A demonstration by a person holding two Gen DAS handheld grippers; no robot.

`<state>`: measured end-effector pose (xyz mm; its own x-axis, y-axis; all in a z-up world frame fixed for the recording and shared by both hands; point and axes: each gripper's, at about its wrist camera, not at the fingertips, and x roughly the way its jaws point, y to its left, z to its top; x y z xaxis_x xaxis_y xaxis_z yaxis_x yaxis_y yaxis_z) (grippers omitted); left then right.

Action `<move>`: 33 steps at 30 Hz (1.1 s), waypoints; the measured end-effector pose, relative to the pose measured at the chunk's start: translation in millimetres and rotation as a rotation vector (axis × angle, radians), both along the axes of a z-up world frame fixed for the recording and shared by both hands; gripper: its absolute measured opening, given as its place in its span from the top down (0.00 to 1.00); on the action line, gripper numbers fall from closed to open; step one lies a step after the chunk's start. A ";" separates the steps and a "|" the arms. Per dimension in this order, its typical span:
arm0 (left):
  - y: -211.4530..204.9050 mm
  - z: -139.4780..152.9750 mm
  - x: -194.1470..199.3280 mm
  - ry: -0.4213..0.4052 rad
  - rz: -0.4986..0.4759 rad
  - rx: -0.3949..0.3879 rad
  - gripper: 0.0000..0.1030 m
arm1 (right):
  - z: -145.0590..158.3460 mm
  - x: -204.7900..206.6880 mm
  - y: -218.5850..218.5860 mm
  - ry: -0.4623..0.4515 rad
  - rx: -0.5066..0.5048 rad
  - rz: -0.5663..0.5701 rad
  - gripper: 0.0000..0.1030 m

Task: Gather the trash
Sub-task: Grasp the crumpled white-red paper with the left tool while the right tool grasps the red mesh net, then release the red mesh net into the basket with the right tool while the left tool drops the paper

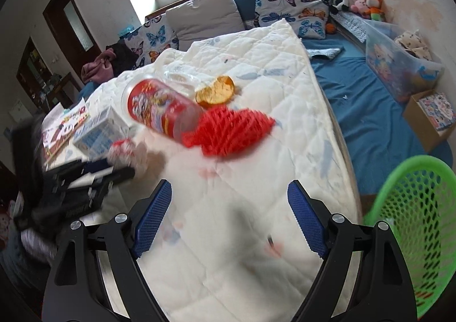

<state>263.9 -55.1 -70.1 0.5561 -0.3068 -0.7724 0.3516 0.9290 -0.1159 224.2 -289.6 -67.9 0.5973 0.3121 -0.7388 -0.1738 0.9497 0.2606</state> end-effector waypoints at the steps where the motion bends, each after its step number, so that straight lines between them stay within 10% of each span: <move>1: 1.3 2.0 -2.5 -0.003 -0.003 0.000 0.55 | -0.1 7.1 1.0 0.003 0.011 -0.001 0.19; 19: 24.8 22.7 -32.4 -0.026 -0.017 -0.021 0.55 | -33.4 82.8 13.5 0.115 0.110 -0.076 0.22; 33: 19.7 26.8 -42.4 -0.030 -0.027 -0.031 0.55 | -19.7 50.2 1.3 0.071 0.140 -0.062 0.41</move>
